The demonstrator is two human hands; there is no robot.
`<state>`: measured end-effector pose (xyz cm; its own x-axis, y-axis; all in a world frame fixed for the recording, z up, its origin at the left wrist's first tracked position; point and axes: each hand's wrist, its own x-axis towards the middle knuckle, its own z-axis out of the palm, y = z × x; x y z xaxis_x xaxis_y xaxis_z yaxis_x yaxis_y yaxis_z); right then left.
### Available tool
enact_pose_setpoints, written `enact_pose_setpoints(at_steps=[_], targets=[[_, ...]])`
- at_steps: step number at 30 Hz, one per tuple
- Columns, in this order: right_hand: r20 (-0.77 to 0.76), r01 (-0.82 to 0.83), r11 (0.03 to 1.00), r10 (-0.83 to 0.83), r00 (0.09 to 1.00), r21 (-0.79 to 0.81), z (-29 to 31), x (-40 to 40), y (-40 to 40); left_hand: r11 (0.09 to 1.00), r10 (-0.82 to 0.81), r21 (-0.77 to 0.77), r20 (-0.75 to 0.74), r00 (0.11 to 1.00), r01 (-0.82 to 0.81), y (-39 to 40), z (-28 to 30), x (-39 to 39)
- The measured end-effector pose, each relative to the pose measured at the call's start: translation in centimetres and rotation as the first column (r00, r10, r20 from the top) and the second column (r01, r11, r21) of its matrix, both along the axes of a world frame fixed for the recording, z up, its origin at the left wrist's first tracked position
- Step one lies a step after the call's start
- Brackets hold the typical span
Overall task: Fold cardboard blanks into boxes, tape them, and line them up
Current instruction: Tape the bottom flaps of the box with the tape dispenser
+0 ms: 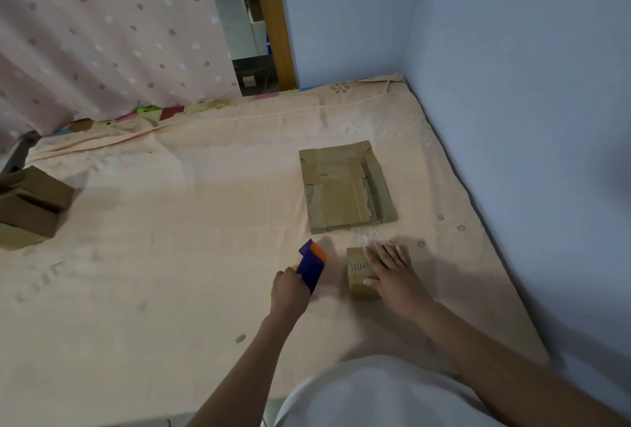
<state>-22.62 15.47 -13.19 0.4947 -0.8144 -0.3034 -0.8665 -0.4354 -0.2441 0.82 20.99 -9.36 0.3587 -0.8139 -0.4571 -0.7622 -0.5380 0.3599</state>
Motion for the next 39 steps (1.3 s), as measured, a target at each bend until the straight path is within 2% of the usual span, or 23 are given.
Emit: enact_pose_setpoints(at_steps=[3,5,8,16,19,28,32,39], targets=[[0.037,0.016,0.999,-0.014,0.999,-0.032,-0.1,0.0,0.1,0.996,-0.082,-0.038,0.021,0.996,0.083,-1.1,1.5,0.3],[0.061,0.017,0.997,-0.013,0.998,-0.070,-0.2,0.0,0.2,0.988,-0.069,-0.142,-0.068,0.995,0.059,-1.6,1.9,0.5],[0.068,0.025,0.997,-0.021,0.997,-0.066,-0.5,0.1,0.0,0.979,-0.040,-0.202,-0.255,0.966,-0.013,-2.5,2.8,0.5],[0.043,0.037,0.999,-0.037,0.998,0.006,0.0,0.2,0.2,0.957,-0.232,-0.254,-0.372,0.899,0.142,-3.6,4.3,-1.5],[0.096,0.058,0.997,-0.062,0.993,0.047,0.2,0.1,0.3,0.953,-0.275,-0.232,-0.396,0.876,0.194,-3.6,4.2,-2.1],[0.230,0.103,0.994,-0.108,0.967,0.034,1.2,0.0,0.8,0.935,-0.340,-0.255,-0.445,0.829,0.246,-3.5,5.0,-1.5],[0.214,0.131,0.988,-0.146,0.966,0.085,1.3,0.0,0.7,0.928,-0.367,-0.245,-0.453,0.813,0.282,-3.6,5.3,-1.1],[0.219,0.135,0.989,-0.146,0.965,0.061,1.6,0.0,0.9,0.923,-0.384,-0.203,-0.473,0.793,0.326,-4.0,5.2,-1.8]])
